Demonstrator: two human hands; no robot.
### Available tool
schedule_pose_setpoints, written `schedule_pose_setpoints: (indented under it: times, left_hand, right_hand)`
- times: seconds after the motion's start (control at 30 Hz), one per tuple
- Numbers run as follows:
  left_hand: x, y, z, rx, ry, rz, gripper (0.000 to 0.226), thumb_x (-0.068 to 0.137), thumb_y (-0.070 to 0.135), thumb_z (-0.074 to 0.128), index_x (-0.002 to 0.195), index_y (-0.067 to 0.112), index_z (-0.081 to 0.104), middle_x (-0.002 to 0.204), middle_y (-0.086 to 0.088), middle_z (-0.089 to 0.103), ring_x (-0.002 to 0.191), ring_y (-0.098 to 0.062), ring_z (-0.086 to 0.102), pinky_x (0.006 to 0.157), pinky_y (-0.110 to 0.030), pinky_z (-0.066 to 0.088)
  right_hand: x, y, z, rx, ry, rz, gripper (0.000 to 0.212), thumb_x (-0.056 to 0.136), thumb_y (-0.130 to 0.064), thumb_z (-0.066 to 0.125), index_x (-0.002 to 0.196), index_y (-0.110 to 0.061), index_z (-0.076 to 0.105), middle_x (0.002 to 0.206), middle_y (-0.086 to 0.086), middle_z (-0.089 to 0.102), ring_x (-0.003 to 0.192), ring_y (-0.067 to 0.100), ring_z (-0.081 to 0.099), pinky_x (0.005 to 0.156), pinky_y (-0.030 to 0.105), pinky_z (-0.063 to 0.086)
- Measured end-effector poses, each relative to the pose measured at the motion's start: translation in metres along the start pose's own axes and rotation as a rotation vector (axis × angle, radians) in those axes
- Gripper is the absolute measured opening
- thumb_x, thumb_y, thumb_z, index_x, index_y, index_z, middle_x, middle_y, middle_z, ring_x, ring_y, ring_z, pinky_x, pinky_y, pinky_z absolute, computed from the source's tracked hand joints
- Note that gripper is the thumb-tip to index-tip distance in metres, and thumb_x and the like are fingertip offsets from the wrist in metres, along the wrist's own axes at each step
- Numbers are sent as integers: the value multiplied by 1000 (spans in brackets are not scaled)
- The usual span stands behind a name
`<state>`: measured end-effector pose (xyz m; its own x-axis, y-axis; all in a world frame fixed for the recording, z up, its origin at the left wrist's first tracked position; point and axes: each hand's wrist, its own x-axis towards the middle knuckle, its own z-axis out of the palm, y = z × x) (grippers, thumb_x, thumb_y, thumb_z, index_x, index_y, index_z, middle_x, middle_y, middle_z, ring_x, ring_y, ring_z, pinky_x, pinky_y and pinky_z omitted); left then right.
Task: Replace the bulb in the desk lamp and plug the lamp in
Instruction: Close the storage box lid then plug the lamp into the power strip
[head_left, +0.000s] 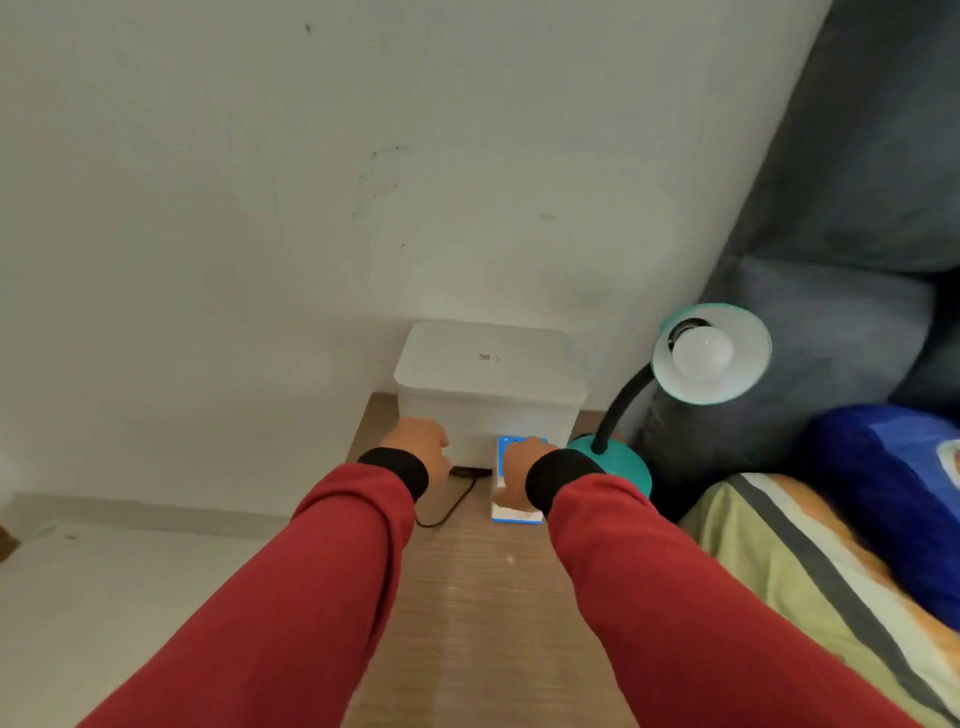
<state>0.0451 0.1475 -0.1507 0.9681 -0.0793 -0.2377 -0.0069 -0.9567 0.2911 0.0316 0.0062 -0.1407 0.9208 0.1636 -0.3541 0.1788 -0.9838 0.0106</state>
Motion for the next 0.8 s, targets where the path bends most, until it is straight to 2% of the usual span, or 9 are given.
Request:
schedule_pose_setpoints:
  times: [0.1, 0.2, 0.3, 0.47, 0.67, 0.8]
  left_hand:
    - [7, 40, 3, 88, 3, 62, 42, 91, 19, 52, 133, 14, 53, 138, -9, 51, 128, -25, 48, 108, -30, 38]
    - [11, 79, 7, 155, -4, 119, 39, 92, 17, 50, 130, 10, 55, 135, -10, 55, 124, -26, 53, 104, -31, 42]
    - [19, 112, 10, 212, -9, 172, 37, 93, 18, 48, 128, 8, 56, 133, -11, 56, 122, -27, 53, 102, -32, 44]
    - [33, 155, 23, 260, -30, 231, 37, 95, 18, 47, 130, 7, 55, 133, -14, 54, 122, -28, 54, 101, -32, 45]
    - [53, 179, 58, 304, -95, 249, 39, 94, 19, 47, 131, 7, 53, 133, -12, 55, 122, -26, 54, 102, -32, 44]
    - [63, 182, 84, 332, -129, 233, 42, 93, 19, 48, 133, 8, 51, 135, -13, 53, 121, -27, 56, 100, -31, 46]
  right_hand:
    - [-8, 39, -3, 13, -27, 70, 45, 90, -32, 53, 125, -3, 52, 128, 16, 56, 115, 31, 57, 91, 35, 48]
    - [-16, 75, -5, 36, -5, 107, 41, 91, -26, 51, 124, -3, 55, 129, 17, 57, 116, 32, 57, 93, 36, 48]
    - [-27, 108, -8, 77, -7, 140, 44, 94, -26, 47, 131, -2, 48, 135, 17, 52, 121, 32, 54, 96, 36, 46]
    - [-24, 154, 1, 142, -24, 208, 51, 91, -32, 54, 132, -4, 46, 133, 16, 54, 117, 29, 56, 88, 32, 47]
    - [-12, 182, 27, 199, -51, 208, 52, 89, -32, 56, 136, -13, 46, 139, 14, 48, 122, 30, 52, 99, 35, 46]
    - [2, 189, 54, 265, -70, 188, 57, 88, -30, 56, 141, -23, 37, 141, 14, 45, 125, 30, 49, 103, 36, 43]
